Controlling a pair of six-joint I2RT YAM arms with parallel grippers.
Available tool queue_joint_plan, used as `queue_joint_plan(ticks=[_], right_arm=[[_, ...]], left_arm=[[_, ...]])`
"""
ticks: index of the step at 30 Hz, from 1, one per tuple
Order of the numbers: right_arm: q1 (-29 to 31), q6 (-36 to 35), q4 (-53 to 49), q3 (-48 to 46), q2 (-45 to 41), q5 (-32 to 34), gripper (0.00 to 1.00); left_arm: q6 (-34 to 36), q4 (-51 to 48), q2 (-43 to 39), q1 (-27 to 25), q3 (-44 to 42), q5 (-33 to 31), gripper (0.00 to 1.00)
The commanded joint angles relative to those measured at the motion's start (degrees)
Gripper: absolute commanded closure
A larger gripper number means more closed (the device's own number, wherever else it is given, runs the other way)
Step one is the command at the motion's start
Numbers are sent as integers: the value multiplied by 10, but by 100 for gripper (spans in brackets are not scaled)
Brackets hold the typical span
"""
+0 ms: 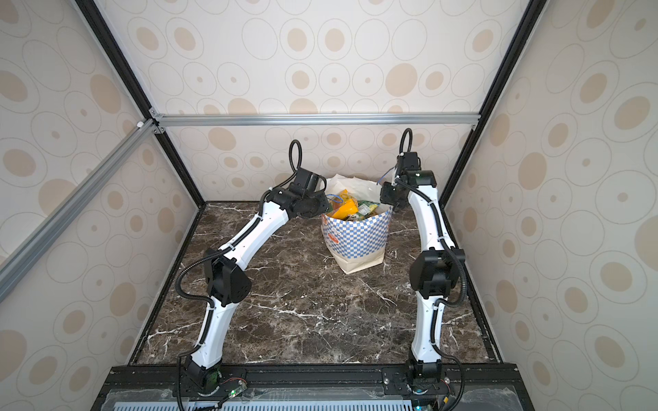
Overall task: Take the snacks out of the paper bag
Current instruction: 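Grip the bag rim with both grippers and pull it nearer the robot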
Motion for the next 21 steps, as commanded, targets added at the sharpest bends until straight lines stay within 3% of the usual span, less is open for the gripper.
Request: queue_joint_plan(ticks=[1,4,10,18,21], right_arm=[[-1,26,-28,8,-11,-41,84],[3,53,-34,-14,-35,-65,88],[49,77,14,-198,-162,-78,97],[119,163,98,-551,-427,-56,97],[147,180,107,-624,-490,-84,86]], left_arm=[[-8,1,-30,9,-10,14,89],[-6,-3,-41,11,-15,24,100],[14,-7,-103,10,-66,37,100],[5,18,-303,-2,-333,49,100],[-16,59,-375,-3,-432,51,100]])
